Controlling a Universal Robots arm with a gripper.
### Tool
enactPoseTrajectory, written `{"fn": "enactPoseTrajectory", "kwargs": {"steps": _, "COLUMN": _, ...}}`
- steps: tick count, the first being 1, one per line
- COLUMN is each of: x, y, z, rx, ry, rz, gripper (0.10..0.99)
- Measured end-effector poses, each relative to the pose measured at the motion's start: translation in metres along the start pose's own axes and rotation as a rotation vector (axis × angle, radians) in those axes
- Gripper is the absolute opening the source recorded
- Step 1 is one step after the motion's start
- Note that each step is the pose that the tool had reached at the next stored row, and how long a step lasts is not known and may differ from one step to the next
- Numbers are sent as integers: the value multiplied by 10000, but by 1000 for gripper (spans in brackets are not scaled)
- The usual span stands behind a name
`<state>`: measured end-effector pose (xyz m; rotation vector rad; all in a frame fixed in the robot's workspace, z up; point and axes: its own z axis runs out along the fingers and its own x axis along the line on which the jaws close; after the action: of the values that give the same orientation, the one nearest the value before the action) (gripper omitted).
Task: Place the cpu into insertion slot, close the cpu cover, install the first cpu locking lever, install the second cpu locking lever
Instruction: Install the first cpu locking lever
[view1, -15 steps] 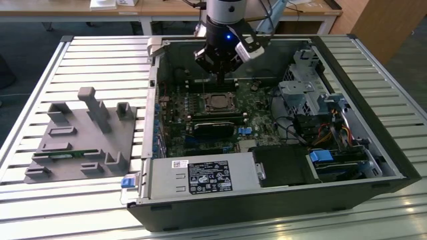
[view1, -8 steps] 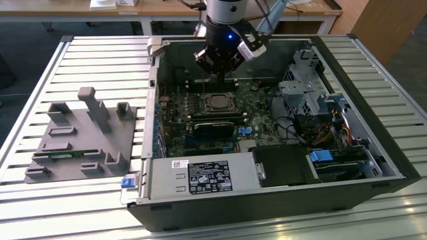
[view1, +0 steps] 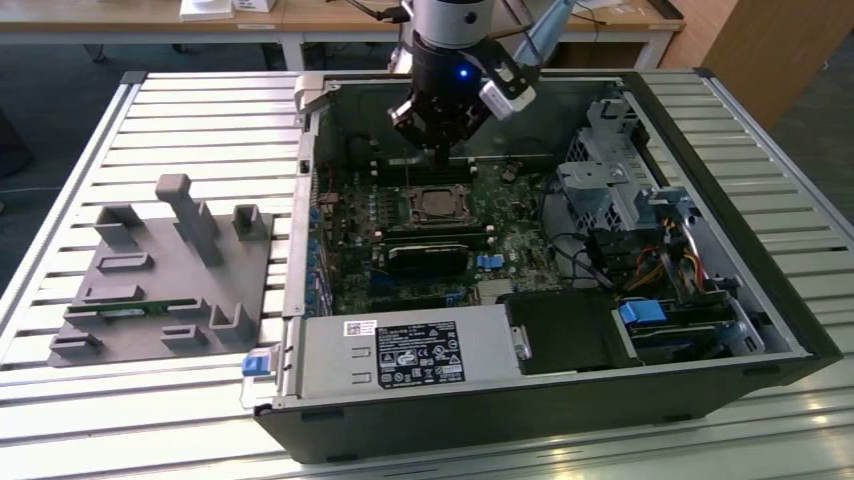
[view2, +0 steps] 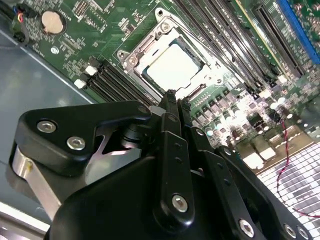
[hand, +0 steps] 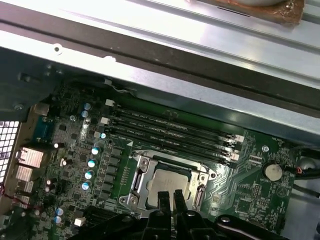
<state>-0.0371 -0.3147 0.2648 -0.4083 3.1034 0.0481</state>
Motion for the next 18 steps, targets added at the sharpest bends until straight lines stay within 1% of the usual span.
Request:
{"fn": "enactPoseTrajectory", "kwargs": {"steps": 3, "x": 1, "y": 0, "z": 0, "rx": -5, "ry": 8, "rz": -318, "gripper": 176}}
{"fn": "enactPoseTrajectory", "kwargs": {"steps": 5, "x": 2, "y": 0, "z": 0, "rx": -6, "ry": 10, "rz": -404, "gripper": 176}}
{"fn": "enactPoseTrajectory", "kwargs": {"steps": 7, "x": 5, "y": 1, "z": 1, "rx": -6, "ry": 10, "rz": -378, "gripper": 176}}
{"fn": "enactPoseTrajectory", "kwargs": {"steps": 11, "x": 10, "y": 3, "z": 4, "rx": 1, "ry": 0, "rz": -22, "gripper": 176}}
{"fn": "enactPoseTrajectory", "kwargs": {"steps": 18, "x": 49, "y": 13, "z": 4, "rx": 0, "ry": -2, "rz": -9, "gripper": 176}}
